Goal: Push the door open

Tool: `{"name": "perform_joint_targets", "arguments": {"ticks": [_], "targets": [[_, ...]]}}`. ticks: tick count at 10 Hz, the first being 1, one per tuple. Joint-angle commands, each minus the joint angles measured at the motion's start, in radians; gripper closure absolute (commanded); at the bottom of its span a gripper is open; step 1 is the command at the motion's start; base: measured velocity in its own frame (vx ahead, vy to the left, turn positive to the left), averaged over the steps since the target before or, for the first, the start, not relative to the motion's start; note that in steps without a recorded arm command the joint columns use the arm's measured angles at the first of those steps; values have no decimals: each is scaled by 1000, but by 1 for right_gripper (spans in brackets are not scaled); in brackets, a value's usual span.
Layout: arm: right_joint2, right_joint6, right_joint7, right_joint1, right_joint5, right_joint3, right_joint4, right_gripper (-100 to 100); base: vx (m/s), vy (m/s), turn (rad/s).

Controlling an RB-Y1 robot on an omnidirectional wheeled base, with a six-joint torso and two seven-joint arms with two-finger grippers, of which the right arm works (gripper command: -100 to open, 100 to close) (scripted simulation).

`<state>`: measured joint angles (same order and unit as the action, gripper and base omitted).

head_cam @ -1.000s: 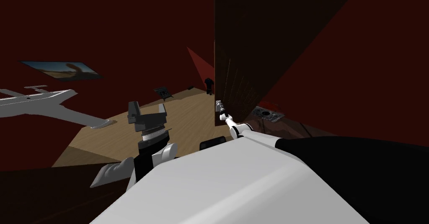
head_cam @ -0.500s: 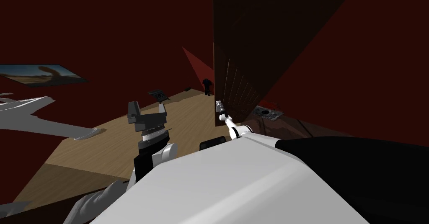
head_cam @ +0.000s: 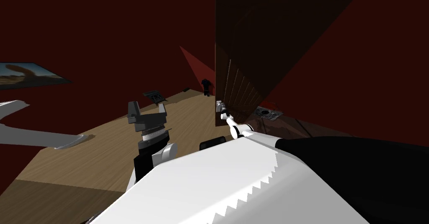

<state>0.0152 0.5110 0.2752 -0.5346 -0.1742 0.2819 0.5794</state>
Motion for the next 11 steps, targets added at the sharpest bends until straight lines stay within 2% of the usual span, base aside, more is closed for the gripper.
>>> {"name": "perform_joint_targets", "arguments": {"ticks": [1, 3, 6, 9, 11], "targets": [[12, 5, 14, -6, -27, -20, -8, -100, -51, -151, -2], [20, 19, 34, -15, -66, -47, -24, -100, -88, -154, -9], [18, 37, 61, -28, -120, -85, -46, -100, -80, -84, -15], [-1, 55, 88, -41, -173, -122, -68, -100, -89, -48, -8], [-25, 68, 108, -50, -211, -149, -84, -100, -135, 9, -7]]}}
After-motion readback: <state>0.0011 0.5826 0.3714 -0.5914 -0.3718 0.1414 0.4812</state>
